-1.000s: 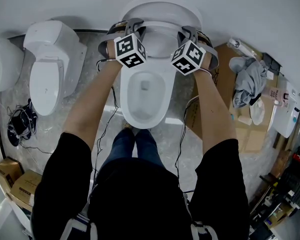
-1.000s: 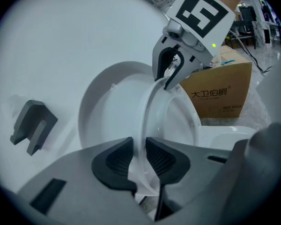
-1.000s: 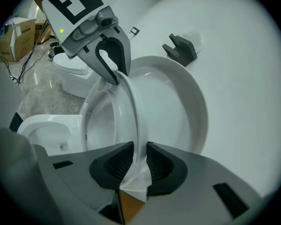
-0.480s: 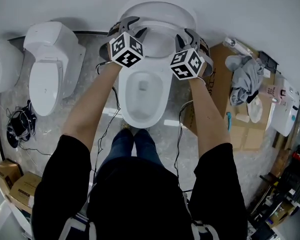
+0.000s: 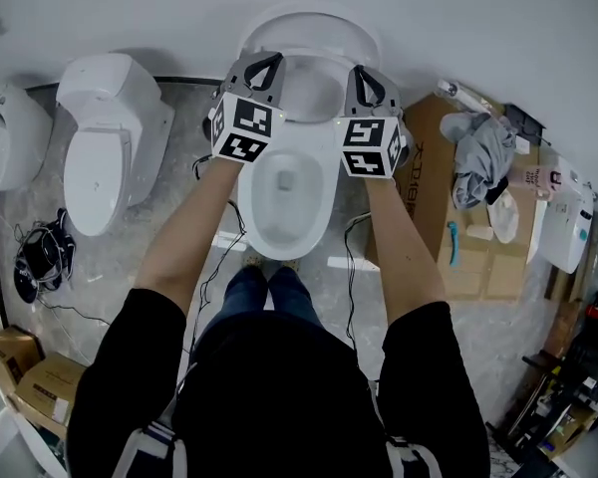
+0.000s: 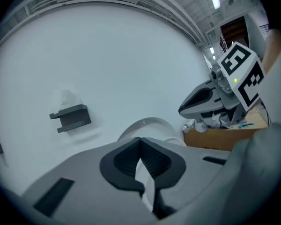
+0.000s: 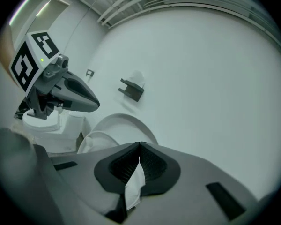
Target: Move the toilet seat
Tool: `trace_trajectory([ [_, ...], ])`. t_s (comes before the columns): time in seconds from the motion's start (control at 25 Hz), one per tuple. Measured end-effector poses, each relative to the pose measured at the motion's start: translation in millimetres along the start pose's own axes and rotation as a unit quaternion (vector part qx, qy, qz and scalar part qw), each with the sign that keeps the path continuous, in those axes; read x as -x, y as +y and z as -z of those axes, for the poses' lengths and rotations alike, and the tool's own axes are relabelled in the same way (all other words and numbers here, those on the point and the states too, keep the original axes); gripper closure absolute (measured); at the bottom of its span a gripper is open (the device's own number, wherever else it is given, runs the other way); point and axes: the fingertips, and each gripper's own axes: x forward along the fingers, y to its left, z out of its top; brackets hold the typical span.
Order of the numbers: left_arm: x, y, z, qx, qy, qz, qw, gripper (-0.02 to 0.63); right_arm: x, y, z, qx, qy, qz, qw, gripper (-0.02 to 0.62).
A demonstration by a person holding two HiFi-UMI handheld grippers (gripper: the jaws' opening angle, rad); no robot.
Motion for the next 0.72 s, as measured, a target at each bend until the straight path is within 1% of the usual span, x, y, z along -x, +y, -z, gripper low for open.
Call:
trace_trajectory([
  [0.12, 32, -5, -19, 0.023, -0.024, -0.001, 0.9995, 0.600, 28, -1, -12, -0.059, -0.025, 0.012, 0.998, 0.572],
  [0.2, 54, -11, -30, 0.027, -0.038, -0.002, 0.9989, 0.600, 48, 0, -21, -0.100, -0.047, 0.020, 0.994, 0.572],
  [0.28, 77, -17, -38, 0.025, -0.050, -0.004, 0.9985, 0.600, 69, 3, -29, -0.130, -0.067, 0.030, 0.989, 0.572],
  [0.36, 100, -23, -46, 0.026, -0.060, -0.006, 0.9978, 0.600, 93, 7, -37, -0.150, -0.083, 0.039, 0.985, 0.572],
  [0.56, 156, -40, -61, 0.054, -0.083, -0.009, 0.9950, 0.600, 152, 20, -47, -0.186, -0.104, 0.053, 0.976, 0.572],
  [0.72, 197, -51, -68, 0.063, -0.094, -0.017, 0.9934, 0.600, 193, 25, -51, -0.199, -0.113, 0.064, 0.971, 0.572],
])
